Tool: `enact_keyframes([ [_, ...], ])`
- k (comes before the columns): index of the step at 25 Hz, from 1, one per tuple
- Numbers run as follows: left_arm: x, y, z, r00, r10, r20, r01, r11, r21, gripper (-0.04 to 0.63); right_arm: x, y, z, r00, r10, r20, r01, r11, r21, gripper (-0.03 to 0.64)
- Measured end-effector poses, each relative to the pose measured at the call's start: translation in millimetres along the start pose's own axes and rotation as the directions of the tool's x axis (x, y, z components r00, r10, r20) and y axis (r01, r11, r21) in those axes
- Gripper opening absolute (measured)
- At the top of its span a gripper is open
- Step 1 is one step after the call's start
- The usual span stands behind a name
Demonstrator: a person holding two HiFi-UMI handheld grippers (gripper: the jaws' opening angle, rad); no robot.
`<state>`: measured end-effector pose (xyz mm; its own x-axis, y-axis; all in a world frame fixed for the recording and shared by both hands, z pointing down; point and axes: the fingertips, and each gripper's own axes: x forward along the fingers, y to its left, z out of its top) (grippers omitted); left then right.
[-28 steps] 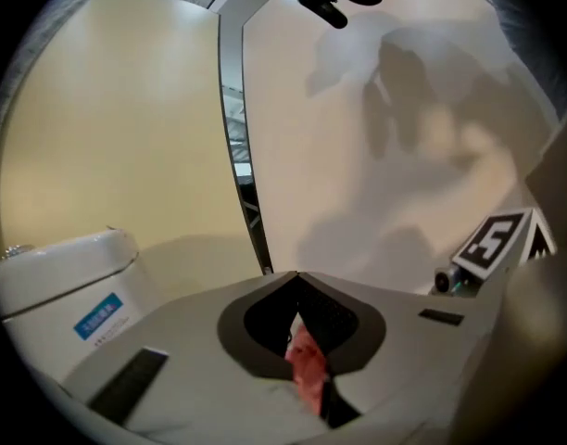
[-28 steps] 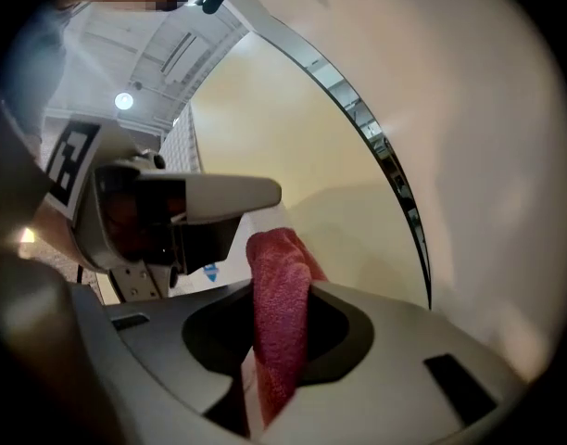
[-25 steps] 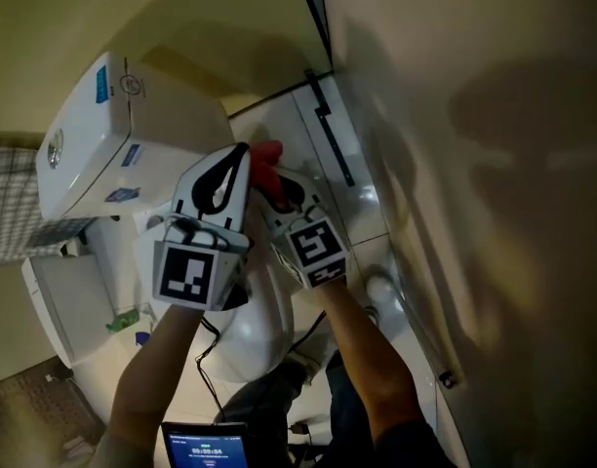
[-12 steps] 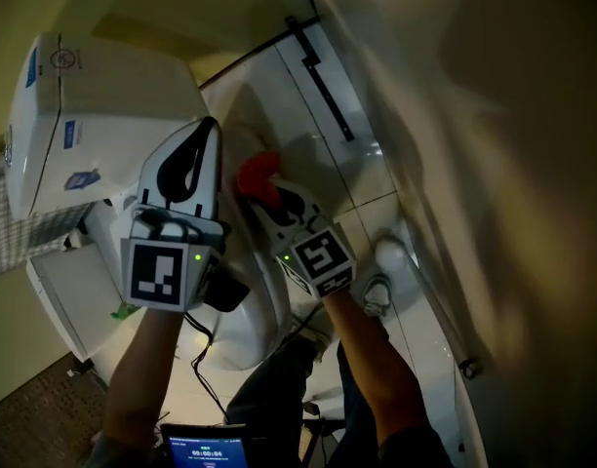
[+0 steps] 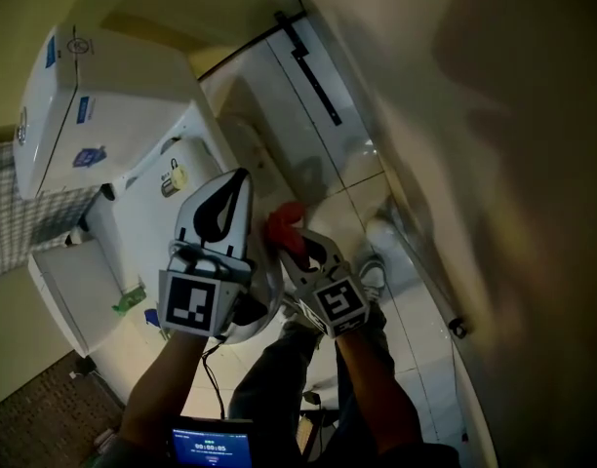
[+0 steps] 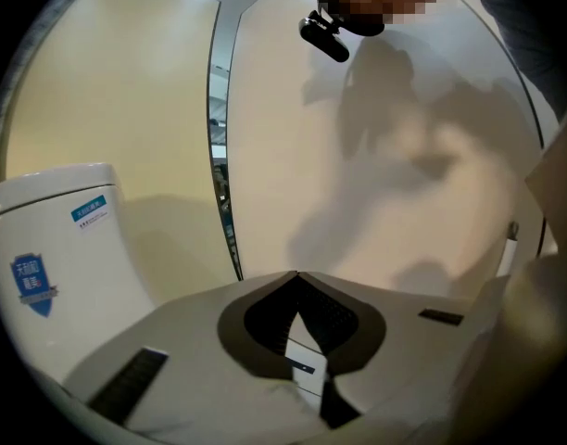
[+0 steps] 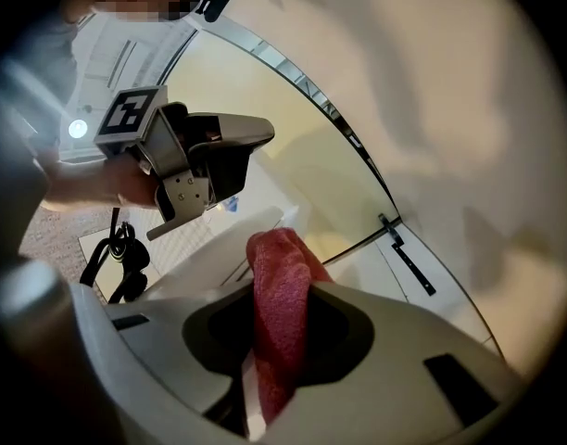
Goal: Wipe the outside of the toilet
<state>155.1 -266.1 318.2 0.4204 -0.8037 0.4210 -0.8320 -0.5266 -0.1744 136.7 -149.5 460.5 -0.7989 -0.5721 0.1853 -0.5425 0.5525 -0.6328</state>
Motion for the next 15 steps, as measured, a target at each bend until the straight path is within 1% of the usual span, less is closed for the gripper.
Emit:
enact_keyframes([
  [3, 8.5, 2.4, 4.2, 1.0, -0.02, 0.012, 0.02, 1.0, 0.008, 0.014, 6.2, 2.3, 14.0, 1.0, 0.015, -0.021, -0.014, 1.0, 0.016, 0.083],
  [4, 15.0, 3.5, 7.4, 0.999, -0.035, 0.019, 0.035, 0.999, 0.03, 0.014, 11.9, 0.0, 19.3, 1.0, 0.019, -0.008, -0.018, 1.0, 0.008, 0.083],
  [5, 23.1, 3.3, 11.5, 0.998, -0.061, 0.028, 0.059, 0.996, 0.07, 0.014, 18.9, -3.2, 24.5, 1.0, 0.024, 0.011, -0.024, 1.0, -0.005, 0.083],
  [6, 32.2, 1.7, 16.0, 0.995, -0.098, 0.034, 0.093, 0.987, 0.128, 0.014, 26.3, -6.3, 30.1, 0.999, 0.03, 0.027, -0.03, 0.999, -0.019, 0.083],
  [7, 42.2, 0.1, 20.2, 0.99, -0.141, 0.031, 0.132, 0.972, 0.197, 0.014, 34.2, -9.9, 35.8, 0.998, 0.038, 0.04, -0.037, 0.999, -0.033, 0.083],
  [8, 53.0, 0.4, 23.9, 0.984, -0.179, 0.022, 0.167, 0.95, 0.263, 0.014, 44.1, -15.2, 41.2, 0.998, 0.045, 0.054, -0.043, 0.998, -0.05, 0.083],
  [9, 64.8, 4.0, 27.9, 0.978, -0.207, 0.013, 0.193, 0.93, 0.313, 0.014, 56.3, -22.4, 46.3, 0.996, 0.052, 0.068, -0.047, 0.997, -0.066, 0.083],
  [10, 77.3, 10.5, 32.3, 0.975, -0.221, 0.01, 0.205, 0.916, 0.345, 0.014, 70.6, -31.0, 50.8, 0.995, 0.057, 0.078, -0.051, 0.996, -0.078, 0.083],
  [13, 113.0, 32.0, 46.2, 0.972, -0.23, 0.045, 0.194, 0.899, 0.392, 0.014, 119.4, -58.9, 56.6, 0.993, 0.067, 0.1, -0.058, 0.995, -0.083, 0.083],
  [15, 130.4, 35.8, 47.9, 0.965, -0.251, 0.073, 0.198, 0.883, 0.425, 0.014, 150.8, -75.5, 50.4, 0.99, 0.08, 0.117, -0.068, 0.993, -0.099, 0.083],
])
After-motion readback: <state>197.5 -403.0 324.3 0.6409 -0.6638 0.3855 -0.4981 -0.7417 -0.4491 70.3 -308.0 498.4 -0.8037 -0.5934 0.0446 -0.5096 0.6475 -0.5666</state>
